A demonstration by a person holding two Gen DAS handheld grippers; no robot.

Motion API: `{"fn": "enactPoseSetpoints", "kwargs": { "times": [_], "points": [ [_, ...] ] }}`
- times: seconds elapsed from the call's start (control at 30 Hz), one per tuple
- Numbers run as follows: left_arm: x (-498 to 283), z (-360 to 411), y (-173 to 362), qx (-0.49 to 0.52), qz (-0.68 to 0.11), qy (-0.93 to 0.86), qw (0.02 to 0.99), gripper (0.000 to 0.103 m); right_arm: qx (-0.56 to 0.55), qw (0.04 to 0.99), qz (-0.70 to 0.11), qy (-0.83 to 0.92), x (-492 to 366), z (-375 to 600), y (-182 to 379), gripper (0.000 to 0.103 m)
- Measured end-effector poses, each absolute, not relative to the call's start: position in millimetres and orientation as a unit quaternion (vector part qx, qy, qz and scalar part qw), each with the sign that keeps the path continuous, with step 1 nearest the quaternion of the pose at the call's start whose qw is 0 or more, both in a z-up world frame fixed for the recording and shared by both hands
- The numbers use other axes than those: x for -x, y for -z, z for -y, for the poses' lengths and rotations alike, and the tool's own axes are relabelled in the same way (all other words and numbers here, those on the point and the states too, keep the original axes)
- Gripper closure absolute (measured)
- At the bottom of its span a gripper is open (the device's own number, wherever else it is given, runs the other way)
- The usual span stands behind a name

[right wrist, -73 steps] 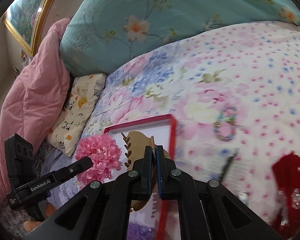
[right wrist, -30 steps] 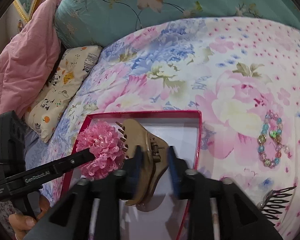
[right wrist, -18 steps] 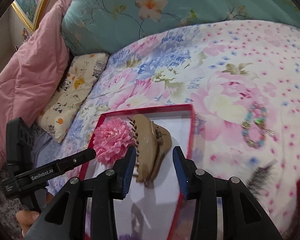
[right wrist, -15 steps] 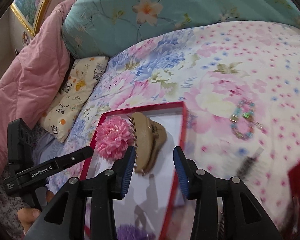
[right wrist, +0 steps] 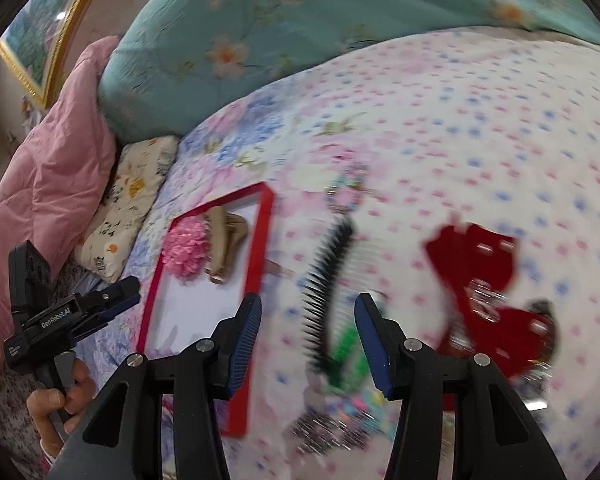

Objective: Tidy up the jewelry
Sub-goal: 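Grasp the black comb with the left gripper while the right gripper grasps the red velvet bow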

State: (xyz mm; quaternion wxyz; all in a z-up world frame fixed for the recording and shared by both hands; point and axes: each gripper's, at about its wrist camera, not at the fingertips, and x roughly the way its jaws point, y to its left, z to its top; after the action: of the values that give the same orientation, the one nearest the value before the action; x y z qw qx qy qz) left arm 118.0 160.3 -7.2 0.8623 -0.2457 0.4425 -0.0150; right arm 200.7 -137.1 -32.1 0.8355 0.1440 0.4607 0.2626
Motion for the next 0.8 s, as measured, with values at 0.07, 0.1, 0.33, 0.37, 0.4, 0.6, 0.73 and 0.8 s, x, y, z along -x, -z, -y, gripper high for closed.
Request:
{"fn": "enactPoseSetpoints", "kwargs": {
  "times": [0.07,0.1,0.33,0.37,0.4,0.6,0.73,0.8],
  "points": [
    [-117,-153,6,0.241,-0.445,0.019,0.862,0.049,-0.144,0.841,-0.458,-0.251,-196,152,31,0.052],
    [-115,-150,5,0.241,-0.445,0.023,0.862,0.049,-0.144,0.843,-0.456,-0.245,-194,158,30,0.052],
    [-112,-115,3,0.233,-0.455,0.055,0.858,0.049,-0.149,0.856,-0.448,-0.212,-180,196,31,0.052],
    [-111,-112,3,0.233,-0.456,0.056,0.857,0.049,-0.146,0.857,-0.448,-0.208,-179,198,32,0.052],
    [-111,-107,4,0.232,-0.459,0.059,0.856,0.049,-0.142,0.858,-0.448,-0.206,-179,200,33,0.052],
    [-111,-85,6,0.224,-0.469,0.074,0.851,0.049,-0.121,0.86,-0.452,-0.204,-175,199,39,0.052],
    [-115,-67,10,0.212,-0.479,0.087,0.847,0.049,-0.109,0.86,-0.454,-0.205,-176,195,43,0.052],
    [-118,-60,12,0.208,-0.483,0.091,0.845,0.049,-0.106,0.86,-0.455,-0.206,-178,194,44,0.052]
  ]
}}
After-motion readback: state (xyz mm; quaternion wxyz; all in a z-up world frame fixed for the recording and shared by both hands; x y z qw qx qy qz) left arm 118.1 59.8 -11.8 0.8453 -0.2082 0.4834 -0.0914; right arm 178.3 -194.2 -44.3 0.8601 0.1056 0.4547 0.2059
